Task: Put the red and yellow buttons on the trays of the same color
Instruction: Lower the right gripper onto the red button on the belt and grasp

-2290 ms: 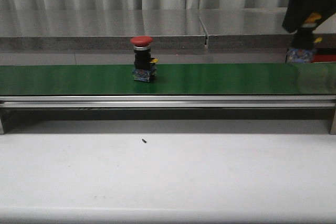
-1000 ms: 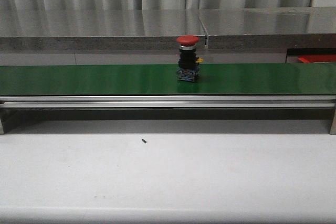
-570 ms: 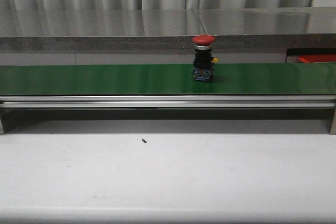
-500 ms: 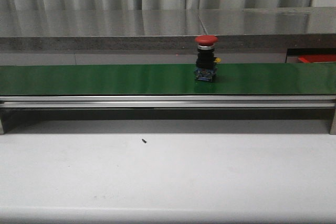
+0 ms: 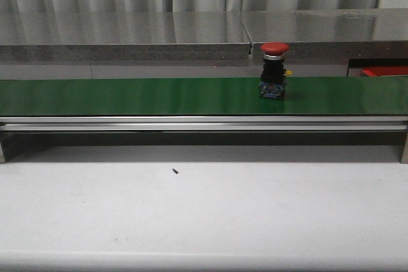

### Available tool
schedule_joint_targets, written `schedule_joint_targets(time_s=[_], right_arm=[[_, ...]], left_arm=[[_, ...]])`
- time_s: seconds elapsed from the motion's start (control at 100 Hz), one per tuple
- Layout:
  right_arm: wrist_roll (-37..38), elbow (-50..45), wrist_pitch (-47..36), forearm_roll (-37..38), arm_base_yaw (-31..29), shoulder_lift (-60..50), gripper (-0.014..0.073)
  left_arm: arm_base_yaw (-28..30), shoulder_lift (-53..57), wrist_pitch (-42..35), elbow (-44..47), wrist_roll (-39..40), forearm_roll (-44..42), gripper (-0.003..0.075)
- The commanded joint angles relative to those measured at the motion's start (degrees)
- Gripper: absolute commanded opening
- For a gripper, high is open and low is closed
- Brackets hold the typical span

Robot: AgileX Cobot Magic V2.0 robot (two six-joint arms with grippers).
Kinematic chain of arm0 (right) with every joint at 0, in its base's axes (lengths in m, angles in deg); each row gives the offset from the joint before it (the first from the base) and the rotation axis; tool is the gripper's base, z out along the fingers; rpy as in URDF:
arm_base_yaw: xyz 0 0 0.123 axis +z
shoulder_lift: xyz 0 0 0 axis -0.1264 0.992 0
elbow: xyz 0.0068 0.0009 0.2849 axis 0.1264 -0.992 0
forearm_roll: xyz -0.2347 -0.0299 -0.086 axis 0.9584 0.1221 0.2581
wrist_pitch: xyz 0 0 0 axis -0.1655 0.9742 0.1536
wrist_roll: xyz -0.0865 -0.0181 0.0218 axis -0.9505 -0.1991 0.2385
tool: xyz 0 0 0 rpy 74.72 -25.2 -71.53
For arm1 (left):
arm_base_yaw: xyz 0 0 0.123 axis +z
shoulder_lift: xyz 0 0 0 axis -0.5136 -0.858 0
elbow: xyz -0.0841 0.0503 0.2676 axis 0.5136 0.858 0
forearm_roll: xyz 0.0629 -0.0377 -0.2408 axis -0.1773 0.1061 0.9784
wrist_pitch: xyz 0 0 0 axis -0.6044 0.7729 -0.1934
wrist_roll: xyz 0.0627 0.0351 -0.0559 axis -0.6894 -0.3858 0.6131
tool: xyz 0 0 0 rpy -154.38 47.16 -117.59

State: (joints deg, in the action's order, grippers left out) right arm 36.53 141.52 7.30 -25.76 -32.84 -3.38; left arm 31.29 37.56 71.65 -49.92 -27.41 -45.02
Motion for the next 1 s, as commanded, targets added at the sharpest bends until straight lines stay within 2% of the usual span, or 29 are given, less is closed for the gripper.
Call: schedule_joint_targets(time_s=[0.0, 0.14, 0.31, 0.47, 0.73, 0.99], right_arm=[[-3.21, 2.74, -1.40, -1.87, 3.13, -3.59, 0.0451], [-6.01, 7.63, 3.77, -2.16, 10.29, -2.60, 0.0451], [-8.33, 13.77, 5.40, -2.16, 18.51, 1.02, 0.0454], [-9.77, 18.46, 8.06, -2.04, 23.92, 5.83, 0.0529], [-9.89, 23.77, 8.29, -1.58, 28.99, 13.05, 0.0555], [-9.89, 29.66, 8.59, -1.31, 29.93, 18.67, 0.0555]], left_arm=[[-0.45, -0.15, -4.04, -1.44, -0.11, 1.24, -0.0019], [-0.45, -0.15, -4.04, -1.44, -0.11, 1.24, -0.0019], [-0.45, -0.15, -4.04, -1.44, -0.11, 1.24, -0.0019], [-0.45, -0.15, -4.04, -1.44, -0.11, 1.24, -0.0019], [-0.45, -0.15, -4.04, -1.44, -0.11, 1.24, -0.0019], [-0.45, -0.15, -4.04, -1.44, -0.11, 1.24, -0.0019]])
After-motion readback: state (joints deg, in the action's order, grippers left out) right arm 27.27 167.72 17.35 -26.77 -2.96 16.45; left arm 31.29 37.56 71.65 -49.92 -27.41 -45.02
